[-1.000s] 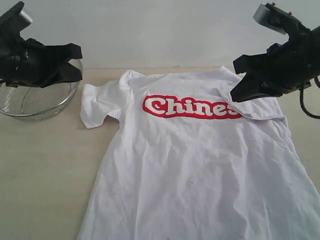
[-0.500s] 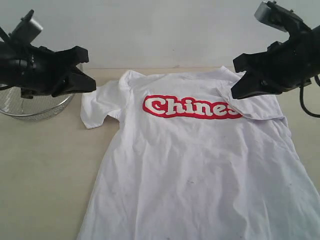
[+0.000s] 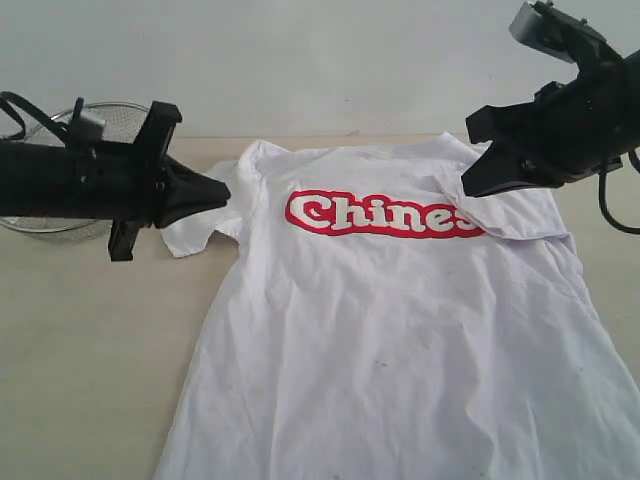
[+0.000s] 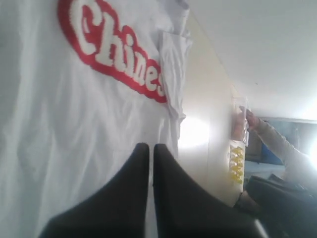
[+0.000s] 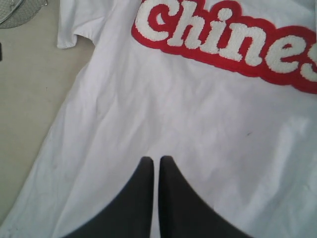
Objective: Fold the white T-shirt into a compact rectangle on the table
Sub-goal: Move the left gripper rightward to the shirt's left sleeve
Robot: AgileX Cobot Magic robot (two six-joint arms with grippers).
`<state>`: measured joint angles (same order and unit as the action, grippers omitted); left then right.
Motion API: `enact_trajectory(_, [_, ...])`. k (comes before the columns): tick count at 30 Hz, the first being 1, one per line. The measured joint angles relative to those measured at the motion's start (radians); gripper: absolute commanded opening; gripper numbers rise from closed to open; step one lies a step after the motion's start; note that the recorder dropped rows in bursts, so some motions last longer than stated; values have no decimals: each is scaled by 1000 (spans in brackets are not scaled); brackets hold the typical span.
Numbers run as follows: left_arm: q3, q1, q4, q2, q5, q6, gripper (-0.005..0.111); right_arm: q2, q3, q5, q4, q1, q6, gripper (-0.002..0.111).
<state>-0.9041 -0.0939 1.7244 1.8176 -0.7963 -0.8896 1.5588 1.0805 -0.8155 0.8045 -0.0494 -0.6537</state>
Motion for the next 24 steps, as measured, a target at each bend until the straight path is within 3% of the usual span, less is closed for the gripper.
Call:
enact_trajectory(4, [5,2,2,45,41,13,5,0,0,0,0,0,-2,0])
enact_trajectory(6, [5,2,4,73,52,13,12,0,0,0,0,0,-4,0])
enact_trajectory(13, [5,25,8,172,61,49,58,0,0,0,2,0,-8,0])
enact_trajectory(19, [-8,48,8,250,61,122,49,0,0,0,2,0,-9,0])
enact_trajectory(24, [-95,48,10,305,48,153,47,0,0,0,2,0,-15,0])
